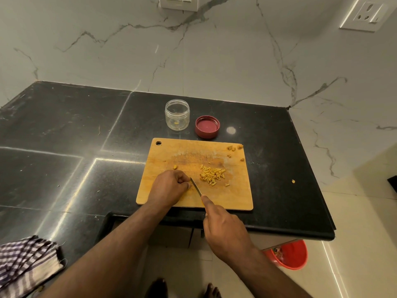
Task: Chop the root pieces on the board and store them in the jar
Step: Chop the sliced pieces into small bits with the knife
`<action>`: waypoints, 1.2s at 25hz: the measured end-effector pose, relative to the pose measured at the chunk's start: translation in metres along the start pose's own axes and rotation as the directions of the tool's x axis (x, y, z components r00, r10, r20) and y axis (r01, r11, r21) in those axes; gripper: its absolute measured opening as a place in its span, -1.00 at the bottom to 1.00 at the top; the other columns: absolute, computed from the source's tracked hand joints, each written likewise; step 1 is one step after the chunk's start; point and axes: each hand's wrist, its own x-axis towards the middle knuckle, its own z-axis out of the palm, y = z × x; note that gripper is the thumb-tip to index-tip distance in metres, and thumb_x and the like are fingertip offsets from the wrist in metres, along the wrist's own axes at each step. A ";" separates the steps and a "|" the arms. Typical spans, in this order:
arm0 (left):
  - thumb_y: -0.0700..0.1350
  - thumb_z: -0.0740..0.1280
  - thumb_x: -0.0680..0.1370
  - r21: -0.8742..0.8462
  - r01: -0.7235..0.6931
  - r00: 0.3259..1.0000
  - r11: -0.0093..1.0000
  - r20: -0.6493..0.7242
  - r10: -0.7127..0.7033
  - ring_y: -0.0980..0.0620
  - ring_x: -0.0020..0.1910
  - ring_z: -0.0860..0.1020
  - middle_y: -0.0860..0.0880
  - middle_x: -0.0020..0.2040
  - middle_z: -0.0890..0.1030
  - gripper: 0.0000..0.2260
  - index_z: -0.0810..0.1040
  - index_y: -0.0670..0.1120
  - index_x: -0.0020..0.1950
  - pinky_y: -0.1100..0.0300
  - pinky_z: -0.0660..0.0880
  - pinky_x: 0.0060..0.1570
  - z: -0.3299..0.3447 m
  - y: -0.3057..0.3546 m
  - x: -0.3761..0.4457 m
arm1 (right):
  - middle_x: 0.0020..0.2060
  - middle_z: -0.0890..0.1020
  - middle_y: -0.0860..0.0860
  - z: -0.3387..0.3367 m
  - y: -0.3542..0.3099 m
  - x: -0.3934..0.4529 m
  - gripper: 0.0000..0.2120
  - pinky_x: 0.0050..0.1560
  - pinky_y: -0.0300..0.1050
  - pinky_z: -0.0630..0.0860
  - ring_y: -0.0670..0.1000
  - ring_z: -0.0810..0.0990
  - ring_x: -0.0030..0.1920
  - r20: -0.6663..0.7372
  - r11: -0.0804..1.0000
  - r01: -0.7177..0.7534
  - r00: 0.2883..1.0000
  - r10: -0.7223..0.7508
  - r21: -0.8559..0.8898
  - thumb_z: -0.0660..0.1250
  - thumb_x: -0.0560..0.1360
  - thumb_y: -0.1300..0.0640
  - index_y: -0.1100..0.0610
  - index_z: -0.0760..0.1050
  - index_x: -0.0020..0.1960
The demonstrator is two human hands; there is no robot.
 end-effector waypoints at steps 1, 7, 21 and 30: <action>-0.06 0.47 0.53 0.001 0.006 1.000 1.000 0.000 -0.006 0.17 -0.11 0.55 0.11 -0.09 0.66 -0.90 0.71 0.02 0.02 0.23 0.46 -0.15 0.000 0.000 0.000 | 0.20 0.52 -0.01 0.000 0.000 -0.001 -0.50 -0.05 0.03 0.47 0.08 0.56 0.01 0.003 1.000 -0.002 1.000 0.002 -0.012 -0.01 0.66 -0.01 -0.07 0.00 0.58; -0.08 0.47 0.53 -0.009 0.010 1.000 1.000 0.006 -0.010 0.17 -0.10 0.55 0.09 -0.06 0.67 -0.95 0.71 0.01 -0.03 0.23 0.45 -0.14 0.000 0.002 0.000 | 0.13 0.53 -0.05 0.003 0.005 -0.024 -0.49 -0.14 -0.11 0.39 0.01 0.55 -0.04 -0.021 1.000 0.014 1.000 -0.014 -0.014 -0.03 0.65 -0.01 -0.07 0.00 0.58; -0.10 0.45 0.54 -0.002 -0.005 1.000 1.000 0.011 0.005 0.15 -0.05 0.58 0.07 0.02 0.70 -0.87 0.73 -0.04 0.06 0.26 0.43 -0.13 0.000 0.000 -0.001 | 0.19 0.53 -0.01 0.003 -0.004 0.001 -0.51 -0.03 0.02 0.49 0.07 0.56 0.02 -0.042 1.000 0.005 0.999 -0.004 0.015 -0.01 0.66 0.00 -0.06 0.03 0.57; -0.11 0.46 0.53 -0.012 0.016 1.000 1.000 0.008 -0.016 0.18 -0.13 0.54 0.09 -0.08 0.67 -0.96 0.71 -0.02 -0.05 0.34 0.36 -0.26 -0.001 0.001 0.000 | 0.10 0.55 -0.06 0.006 0.004 -0.027 -0.49 -0.11 -0.11 0.44 -0.03 0.54 -0.06 -0.036 0.999 0.031 0.999 -0.030 0.020 -0.05 0.64 -0.02 -0.05 0.05 0.58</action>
